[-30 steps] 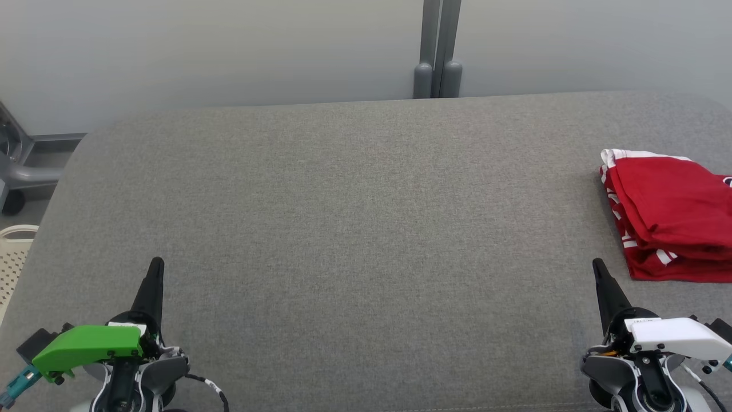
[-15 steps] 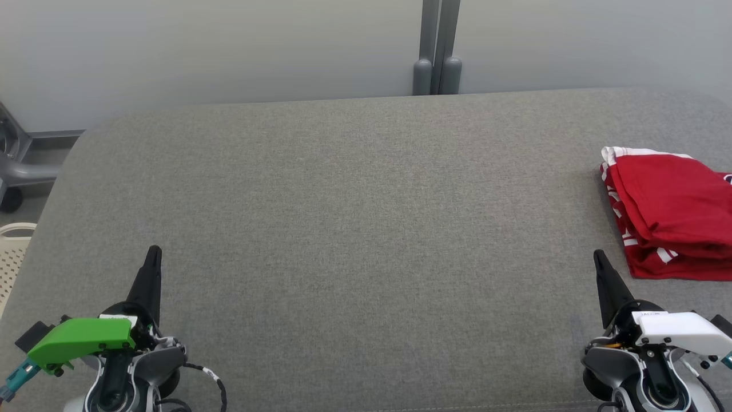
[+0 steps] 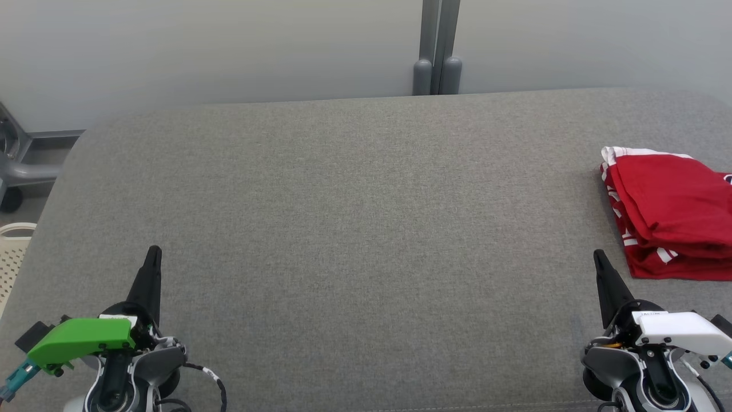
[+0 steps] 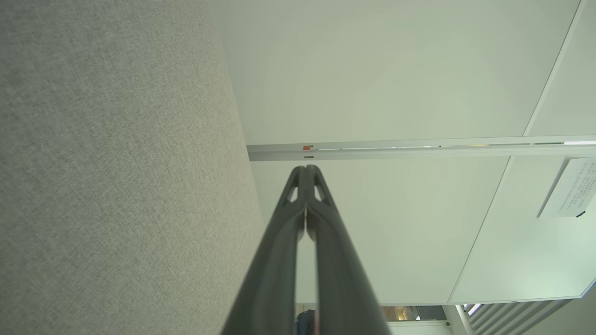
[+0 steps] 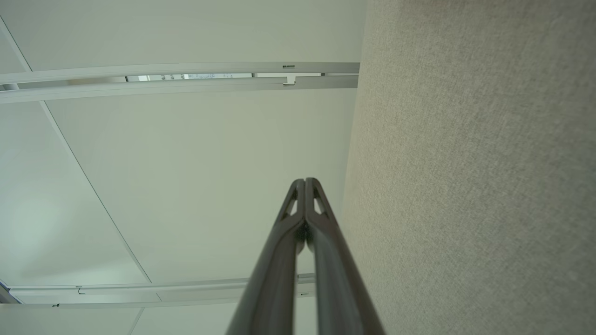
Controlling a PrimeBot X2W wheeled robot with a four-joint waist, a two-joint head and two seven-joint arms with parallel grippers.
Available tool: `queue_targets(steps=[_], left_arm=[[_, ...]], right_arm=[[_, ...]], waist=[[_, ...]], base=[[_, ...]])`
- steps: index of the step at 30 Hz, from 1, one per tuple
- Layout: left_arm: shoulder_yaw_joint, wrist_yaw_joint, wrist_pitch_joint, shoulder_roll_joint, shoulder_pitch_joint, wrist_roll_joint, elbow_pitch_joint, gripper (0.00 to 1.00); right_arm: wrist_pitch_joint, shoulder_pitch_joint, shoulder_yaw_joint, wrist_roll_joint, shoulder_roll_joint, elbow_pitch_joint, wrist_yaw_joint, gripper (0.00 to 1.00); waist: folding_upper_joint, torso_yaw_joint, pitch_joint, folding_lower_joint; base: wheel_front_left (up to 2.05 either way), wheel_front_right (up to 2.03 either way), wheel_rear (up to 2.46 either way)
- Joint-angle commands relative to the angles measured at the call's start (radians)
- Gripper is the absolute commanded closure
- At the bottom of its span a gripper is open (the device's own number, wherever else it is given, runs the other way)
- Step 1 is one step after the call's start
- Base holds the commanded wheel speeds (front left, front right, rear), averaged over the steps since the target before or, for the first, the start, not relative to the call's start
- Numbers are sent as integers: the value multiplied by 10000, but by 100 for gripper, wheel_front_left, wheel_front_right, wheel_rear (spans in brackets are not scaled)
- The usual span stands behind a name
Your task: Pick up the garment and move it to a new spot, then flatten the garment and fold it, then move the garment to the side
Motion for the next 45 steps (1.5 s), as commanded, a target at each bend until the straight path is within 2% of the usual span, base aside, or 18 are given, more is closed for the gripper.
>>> queue_targets(steps=[1, 45], left_arm=[[25, -63, 17, 2, -128, -109, -22, 100], [20, -58, 14, 4, -127, -111, -23, 100]], right_arm=[[16, -38, -16, 36, -45, -52, 4, 100], [15, -38, -14, 36, -45, -51, 4, 100]], waist=[[0, 0, 0, 0], [0, 0, 0, 0]], base=[[0, 0, 0], [0, 0, 0]])
